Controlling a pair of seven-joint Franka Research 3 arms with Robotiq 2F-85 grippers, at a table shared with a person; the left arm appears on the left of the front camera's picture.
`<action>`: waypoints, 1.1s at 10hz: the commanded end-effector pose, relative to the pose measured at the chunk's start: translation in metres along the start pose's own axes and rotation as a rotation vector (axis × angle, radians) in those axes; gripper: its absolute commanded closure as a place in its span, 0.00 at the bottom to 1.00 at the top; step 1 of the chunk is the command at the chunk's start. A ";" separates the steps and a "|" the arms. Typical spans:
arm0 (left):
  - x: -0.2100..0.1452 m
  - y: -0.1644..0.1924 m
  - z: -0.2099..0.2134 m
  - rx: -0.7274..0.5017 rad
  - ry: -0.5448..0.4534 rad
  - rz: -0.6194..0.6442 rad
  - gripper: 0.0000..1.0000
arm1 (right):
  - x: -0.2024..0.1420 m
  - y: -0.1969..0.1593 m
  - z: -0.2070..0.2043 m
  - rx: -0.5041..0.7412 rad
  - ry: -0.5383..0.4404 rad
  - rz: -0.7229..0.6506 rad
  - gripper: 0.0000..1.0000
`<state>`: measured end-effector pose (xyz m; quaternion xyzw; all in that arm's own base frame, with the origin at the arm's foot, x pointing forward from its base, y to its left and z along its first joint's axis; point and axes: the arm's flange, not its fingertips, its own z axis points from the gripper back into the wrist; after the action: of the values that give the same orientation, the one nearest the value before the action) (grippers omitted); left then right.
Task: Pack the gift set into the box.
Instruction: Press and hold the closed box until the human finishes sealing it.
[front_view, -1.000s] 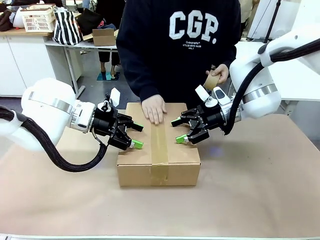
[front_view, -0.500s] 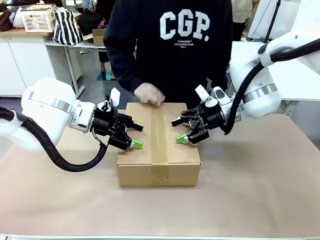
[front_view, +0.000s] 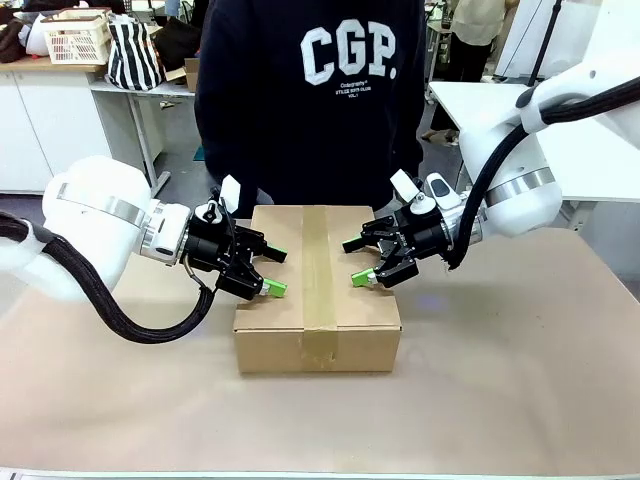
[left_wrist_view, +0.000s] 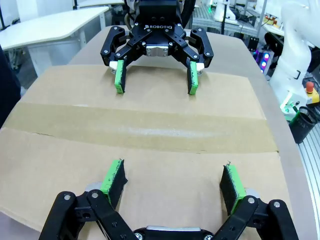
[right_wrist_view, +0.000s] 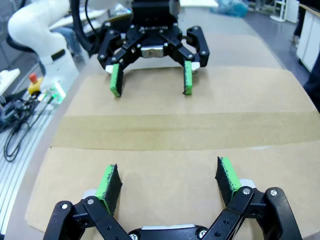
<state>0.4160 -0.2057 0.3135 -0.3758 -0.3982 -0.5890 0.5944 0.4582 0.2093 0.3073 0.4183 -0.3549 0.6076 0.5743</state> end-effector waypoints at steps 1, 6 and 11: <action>-0.002 -0.002 0.000 0.003 0.008 0.002 0.00 | -0.001 0.001 0.000 -0.004 0.005 -0.001 0.00; -0.002 -0.002 0.000 0.003 0.008 0.002 0.00 | -0.001 0.001 0.000 -0.004 0.005 -0.001 0.00; 0.000 0.000 0.000 0.000 0.000 0.000 0.00 | 0.000 0.000 0.000 0.000 0.000 0.000 0.00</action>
<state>0.4160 -0.2057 0.3136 -0.3758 -0.3983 -0.5890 0.5943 0.4583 0.2093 0.3073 0.4184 -0.3549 0.6076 0.5743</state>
